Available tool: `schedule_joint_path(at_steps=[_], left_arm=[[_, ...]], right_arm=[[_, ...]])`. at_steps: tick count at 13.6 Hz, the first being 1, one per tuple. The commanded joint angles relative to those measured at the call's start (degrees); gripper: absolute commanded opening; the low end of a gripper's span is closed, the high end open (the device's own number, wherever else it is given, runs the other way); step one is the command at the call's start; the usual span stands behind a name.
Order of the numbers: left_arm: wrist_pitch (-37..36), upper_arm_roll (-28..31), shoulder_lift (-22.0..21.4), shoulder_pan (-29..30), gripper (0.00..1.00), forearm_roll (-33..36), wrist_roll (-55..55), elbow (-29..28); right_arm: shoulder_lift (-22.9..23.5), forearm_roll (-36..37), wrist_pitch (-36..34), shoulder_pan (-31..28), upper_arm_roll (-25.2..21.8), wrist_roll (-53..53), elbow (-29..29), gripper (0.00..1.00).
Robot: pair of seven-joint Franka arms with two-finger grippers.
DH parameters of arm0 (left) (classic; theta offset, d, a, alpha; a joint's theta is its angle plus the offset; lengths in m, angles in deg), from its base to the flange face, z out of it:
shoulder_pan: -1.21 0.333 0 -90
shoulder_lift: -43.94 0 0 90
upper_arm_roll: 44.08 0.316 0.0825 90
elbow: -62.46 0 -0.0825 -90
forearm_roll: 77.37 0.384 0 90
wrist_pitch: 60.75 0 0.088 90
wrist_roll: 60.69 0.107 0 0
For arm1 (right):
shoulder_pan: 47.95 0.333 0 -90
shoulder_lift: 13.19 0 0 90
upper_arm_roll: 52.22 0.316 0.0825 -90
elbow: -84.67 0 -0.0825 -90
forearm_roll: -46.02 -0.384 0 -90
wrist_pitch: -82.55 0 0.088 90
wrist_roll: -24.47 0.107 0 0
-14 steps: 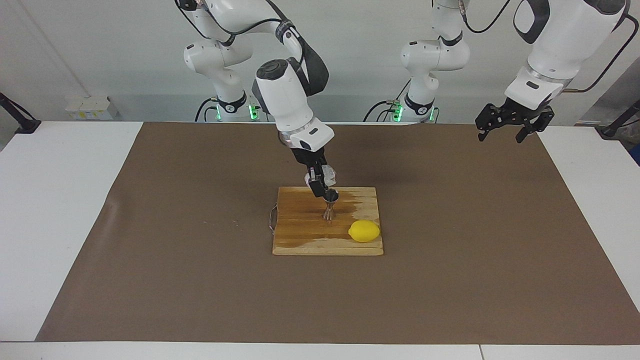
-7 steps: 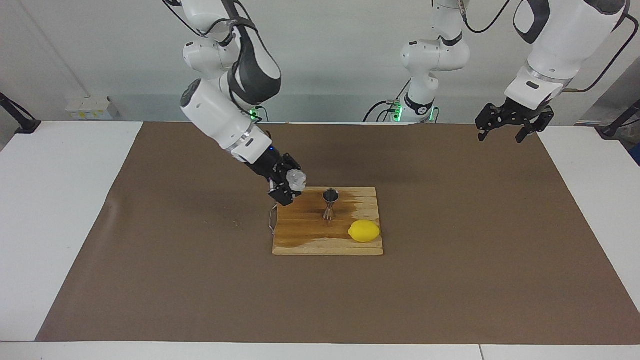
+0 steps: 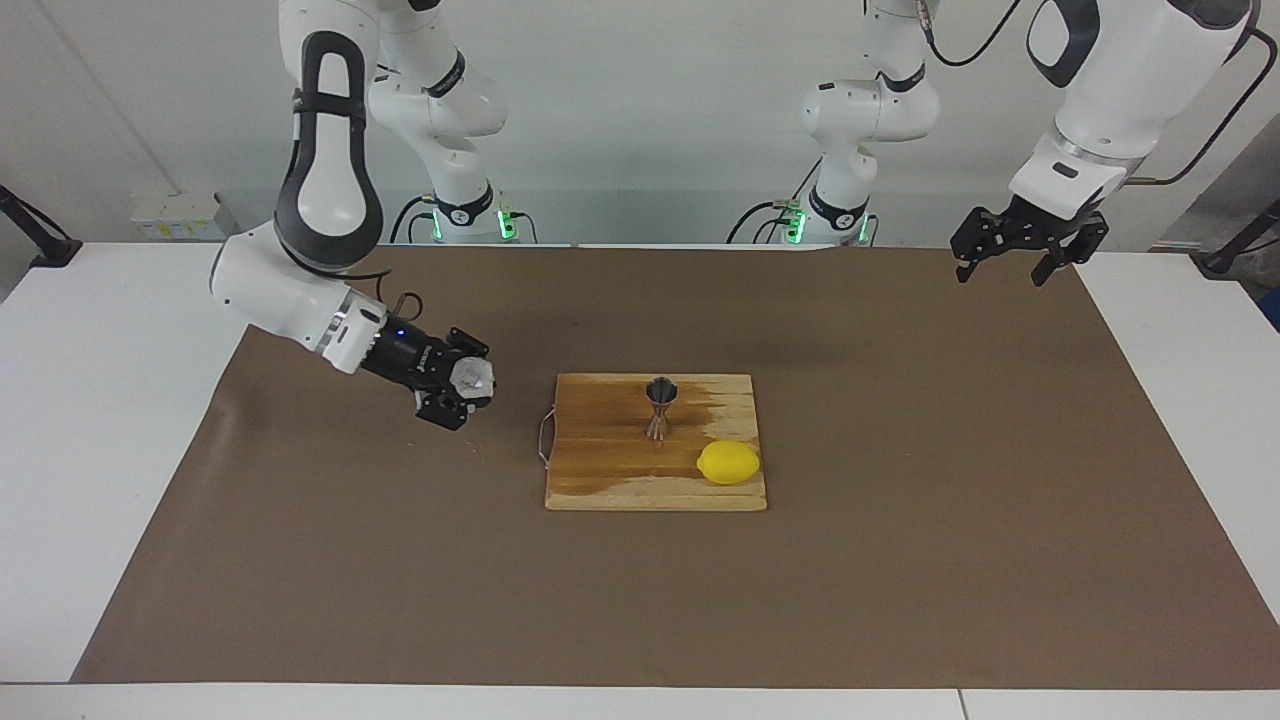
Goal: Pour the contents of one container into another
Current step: 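Carry the white cup back and lower it to its spot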
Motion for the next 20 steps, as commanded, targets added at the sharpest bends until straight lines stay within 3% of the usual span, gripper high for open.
schedule_joint_path(at_steps=[1,4,16,17,18,20], left_arm=[[-0.73,-0.32,-0.56,0.51,1.00,1.00,0.53,-0.12],[-0.82,-0.32,-0.56,0.51,1.00,1.00,0.53,-0.12],[-0.73,-0.32,-0.56,0.59,1.00,1.00,0.53,-0.12],[-0.82,-0.32,-0.56,0.51,1.00,1.00,0.53,-0.12],[-0.82,-0.32,-0.56,0.51,1.00,1.00,0.53,-0.12],[-0.73,-0.32,-0.56,0.51,1.00,1.00,0.53,-0.12]], right_arm=[[5.86,-5.56,-4.84,-4.67,0.94,-8.77,1.06,0.00],[11.07,-8.22,-4.78,-6.09,0.86,-18.64,1.15,0.00],[13.54,-9.27,3.57,-6.18,0.86,-29.73,4.23,0.03],[13.54,-9.28,3.48,-6.01,0.94,-29.65,4.23,0.86],[13.54,-9.28,3.14,-5.83,0.94,-29.38,4.14,1.00],[13.46,-8.32,2.26,-6.09,0.86,-27.72,3.26,1.00]])
